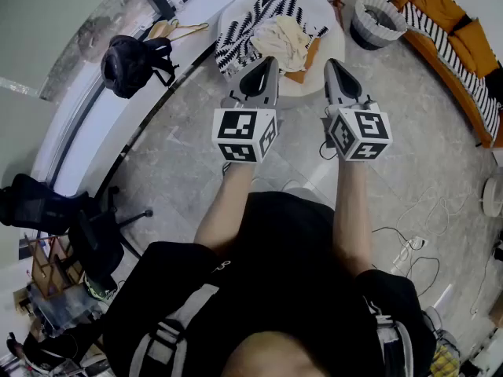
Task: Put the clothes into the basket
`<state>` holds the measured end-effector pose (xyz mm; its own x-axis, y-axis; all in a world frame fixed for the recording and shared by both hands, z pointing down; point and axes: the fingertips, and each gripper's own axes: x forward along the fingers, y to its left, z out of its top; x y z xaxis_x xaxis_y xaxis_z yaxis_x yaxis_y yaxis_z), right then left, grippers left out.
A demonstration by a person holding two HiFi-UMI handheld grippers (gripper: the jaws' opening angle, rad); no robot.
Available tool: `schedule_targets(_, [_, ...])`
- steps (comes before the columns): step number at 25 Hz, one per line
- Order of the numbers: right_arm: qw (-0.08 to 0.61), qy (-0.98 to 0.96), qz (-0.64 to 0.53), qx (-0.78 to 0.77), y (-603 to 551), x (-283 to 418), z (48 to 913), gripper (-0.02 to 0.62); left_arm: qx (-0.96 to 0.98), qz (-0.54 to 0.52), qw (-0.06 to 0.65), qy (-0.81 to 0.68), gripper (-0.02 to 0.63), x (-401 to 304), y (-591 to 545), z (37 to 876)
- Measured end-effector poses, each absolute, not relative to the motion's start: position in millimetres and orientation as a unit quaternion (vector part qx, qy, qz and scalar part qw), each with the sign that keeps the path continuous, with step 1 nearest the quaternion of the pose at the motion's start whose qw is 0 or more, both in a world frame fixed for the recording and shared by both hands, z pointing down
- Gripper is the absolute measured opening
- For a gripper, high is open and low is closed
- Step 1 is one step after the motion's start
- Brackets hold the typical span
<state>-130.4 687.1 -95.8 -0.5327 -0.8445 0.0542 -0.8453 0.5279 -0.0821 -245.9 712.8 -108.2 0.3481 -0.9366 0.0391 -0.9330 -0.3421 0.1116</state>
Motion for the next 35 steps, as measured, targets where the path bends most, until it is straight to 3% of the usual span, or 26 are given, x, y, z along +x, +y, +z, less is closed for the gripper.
schedule_targets(18, [-0.056,-0.84,0.039,0.538,643,-1,-111,0.014,0.836,-0.024,0.028,-0.547,0.009,-152,666,-118])
schedule_targets(28, [-0.049,-0.84,0.044,0.539,609,25,-95,0.014,0.813,-0.036,0.042,-0.58,0.009,-175,619,-103])
schedule_targets(35, [-0.005,-0.853,0.036,0.52,526,8,-64,0.014,0.806,-0.055,0.078,-0.584,0.009,-180,529,-62])
